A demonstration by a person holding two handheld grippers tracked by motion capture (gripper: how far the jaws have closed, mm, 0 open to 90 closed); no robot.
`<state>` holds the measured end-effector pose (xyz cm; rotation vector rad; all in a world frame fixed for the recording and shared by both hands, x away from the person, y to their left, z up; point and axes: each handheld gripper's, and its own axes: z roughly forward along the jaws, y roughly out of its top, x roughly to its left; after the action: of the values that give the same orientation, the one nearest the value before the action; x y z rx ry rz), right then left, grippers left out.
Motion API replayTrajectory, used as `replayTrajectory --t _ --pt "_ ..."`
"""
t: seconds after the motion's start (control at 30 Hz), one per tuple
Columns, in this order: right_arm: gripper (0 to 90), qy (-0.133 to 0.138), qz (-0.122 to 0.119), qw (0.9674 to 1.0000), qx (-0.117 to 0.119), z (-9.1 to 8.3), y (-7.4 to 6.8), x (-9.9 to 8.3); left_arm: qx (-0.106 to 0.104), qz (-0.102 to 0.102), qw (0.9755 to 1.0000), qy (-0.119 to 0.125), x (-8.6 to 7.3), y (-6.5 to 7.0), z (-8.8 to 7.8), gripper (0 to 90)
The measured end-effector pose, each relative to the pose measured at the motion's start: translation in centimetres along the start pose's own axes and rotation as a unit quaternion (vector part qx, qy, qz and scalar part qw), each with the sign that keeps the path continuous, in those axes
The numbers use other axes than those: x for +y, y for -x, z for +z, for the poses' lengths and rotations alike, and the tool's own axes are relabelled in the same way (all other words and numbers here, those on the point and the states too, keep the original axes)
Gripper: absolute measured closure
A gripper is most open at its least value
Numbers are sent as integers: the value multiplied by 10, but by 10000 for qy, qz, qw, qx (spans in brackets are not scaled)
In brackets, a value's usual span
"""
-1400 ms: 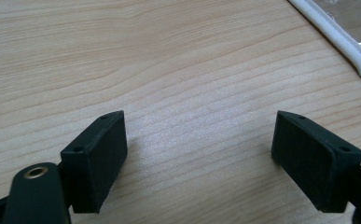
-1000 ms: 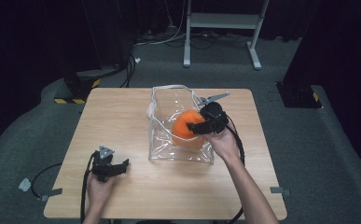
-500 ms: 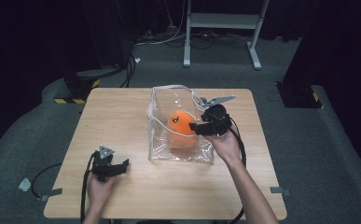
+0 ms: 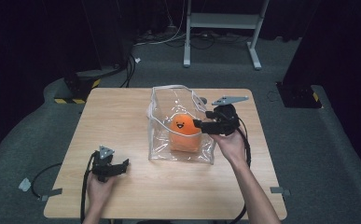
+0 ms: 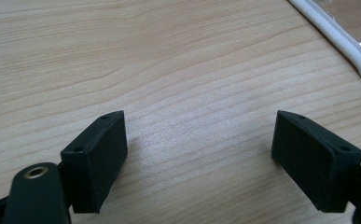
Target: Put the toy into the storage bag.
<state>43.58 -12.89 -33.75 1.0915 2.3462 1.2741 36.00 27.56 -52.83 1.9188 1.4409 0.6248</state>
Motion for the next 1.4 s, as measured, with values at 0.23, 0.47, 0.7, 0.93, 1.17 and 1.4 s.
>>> replayTrajectory --t 0.23,0.47,0.7,0.93,1.17,1.4 --pt "362 121 -10 9999 -20 -9 2 0 2 -1 10000 0 0 0 0 184" --pt "359 258 31 9997 6 -16 4 -1 0 -1 10000 1 0 0 0 184" --pt "366 474 42 9989 -40 -28 6 -3 0 -2 10000 1 0 0 0 184" --pt "367 558 41 9984 -60 -34 9 -6 1 -2 10000 3 0 0 0 184" --pt "374 686 8 9976 -70 -43 9 -7 5 -5 10000 1 0 0 0 184" --pt "382 770 -34 9970 -124 -53 8 -10 7 -5 10000 0 0 0 0 184"
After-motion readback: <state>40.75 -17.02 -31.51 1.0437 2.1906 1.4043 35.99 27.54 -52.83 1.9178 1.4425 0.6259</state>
